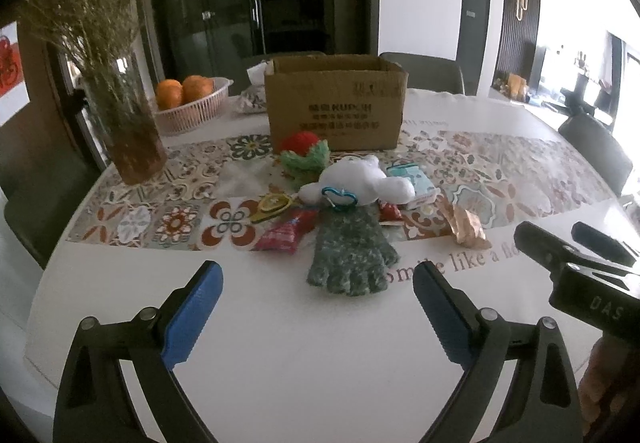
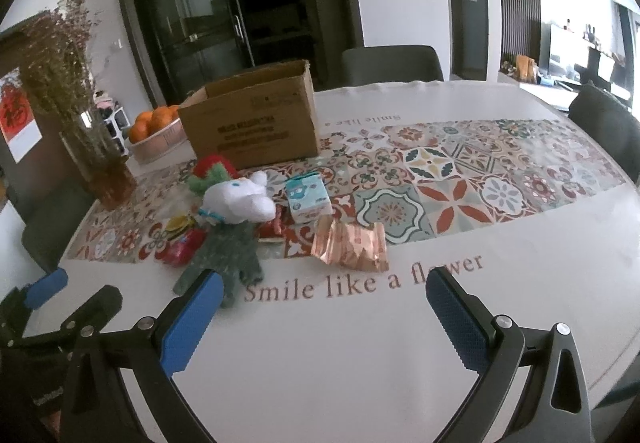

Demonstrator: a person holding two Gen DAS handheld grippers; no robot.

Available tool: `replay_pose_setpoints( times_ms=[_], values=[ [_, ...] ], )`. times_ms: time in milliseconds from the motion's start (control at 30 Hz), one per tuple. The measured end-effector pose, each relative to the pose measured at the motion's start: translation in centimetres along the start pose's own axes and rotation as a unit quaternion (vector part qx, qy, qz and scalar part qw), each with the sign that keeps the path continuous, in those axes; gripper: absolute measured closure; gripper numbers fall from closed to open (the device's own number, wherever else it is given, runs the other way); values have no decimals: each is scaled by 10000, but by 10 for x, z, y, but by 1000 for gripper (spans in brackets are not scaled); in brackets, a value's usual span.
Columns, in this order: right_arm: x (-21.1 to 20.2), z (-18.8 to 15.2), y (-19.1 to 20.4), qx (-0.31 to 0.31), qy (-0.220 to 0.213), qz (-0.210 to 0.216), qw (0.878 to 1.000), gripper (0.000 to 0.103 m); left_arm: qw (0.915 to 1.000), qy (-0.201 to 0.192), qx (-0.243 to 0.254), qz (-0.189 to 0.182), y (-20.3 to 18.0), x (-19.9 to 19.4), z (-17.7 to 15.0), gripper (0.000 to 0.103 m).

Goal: Organize soft objects
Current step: 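Close the left tool on the green glove while the right tool grasps the biscuit packets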

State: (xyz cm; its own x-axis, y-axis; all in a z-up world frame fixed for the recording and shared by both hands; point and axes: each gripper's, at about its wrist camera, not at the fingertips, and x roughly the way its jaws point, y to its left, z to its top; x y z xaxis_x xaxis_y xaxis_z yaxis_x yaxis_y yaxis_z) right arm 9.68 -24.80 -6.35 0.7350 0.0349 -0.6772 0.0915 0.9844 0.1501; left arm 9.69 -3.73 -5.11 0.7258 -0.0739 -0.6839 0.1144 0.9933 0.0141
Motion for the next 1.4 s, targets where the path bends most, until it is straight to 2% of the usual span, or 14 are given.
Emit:
replay_pose_setpoints(
  times_ms=[533, 800, 1400],
  values=[
    [76, 14, -19, 203, 536, 66, 9983, 0, 9965, 761, -147, -302, -11, 87, 10, 7],
    [108, 16, -27, 281, 723, 91, 9969, 0, 9948, 954, -99, -341, -17, 120, 13, 7],
    [159, 15, -35, 455, 1096, 114, 9929, 1, 9838, 1644, -520, -498, -17, 183, 9, 8]
  ],
)
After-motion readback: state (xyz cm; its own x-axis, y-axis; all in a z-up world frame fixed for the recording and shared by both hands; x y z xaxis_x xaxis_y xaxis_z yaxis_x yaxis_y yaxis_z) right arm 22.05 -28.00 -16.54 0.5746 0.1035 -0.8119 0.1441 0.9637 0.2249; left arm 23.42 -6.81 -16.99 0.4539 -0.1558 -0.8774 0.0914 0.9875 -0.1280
